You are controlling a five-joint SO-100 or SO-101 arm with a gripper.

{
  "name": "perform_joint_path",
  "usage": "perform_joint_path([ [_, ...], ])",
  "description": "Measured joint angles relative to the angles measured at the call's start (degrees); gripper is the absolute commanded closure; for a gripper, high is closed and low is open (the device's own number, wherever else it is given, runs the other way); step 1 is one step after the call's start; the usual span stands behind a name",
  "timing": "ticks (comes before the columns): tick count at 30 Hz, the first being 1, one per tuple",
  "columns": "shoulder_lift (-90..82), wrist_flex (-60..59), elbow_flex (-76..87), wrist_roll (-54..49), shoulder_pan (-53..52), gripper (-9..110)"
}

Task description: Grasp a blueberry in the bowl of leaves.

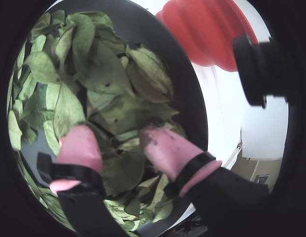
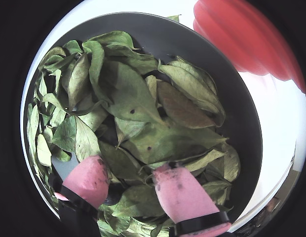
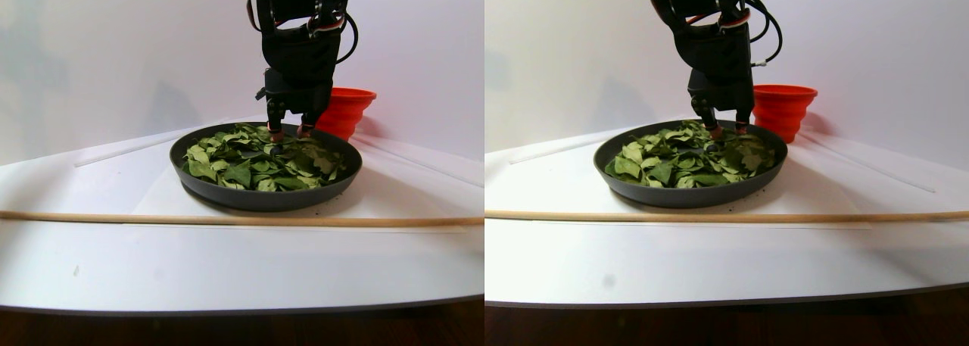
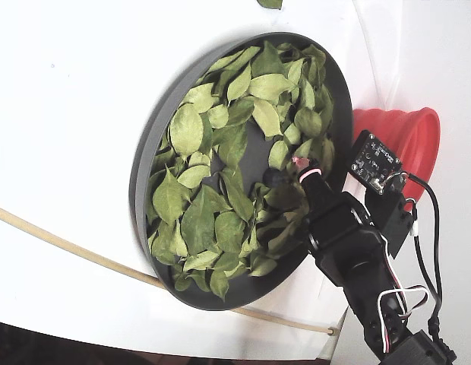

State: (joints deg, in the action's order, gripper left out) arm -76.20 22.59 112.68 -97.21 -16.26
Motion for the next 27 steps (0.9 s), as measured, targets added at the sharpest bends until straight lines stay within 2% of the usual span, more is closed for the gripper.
perform_joint_path([
  [27, 0.0, 0.0, 0.0, 0.79, 0.53, 83],
])
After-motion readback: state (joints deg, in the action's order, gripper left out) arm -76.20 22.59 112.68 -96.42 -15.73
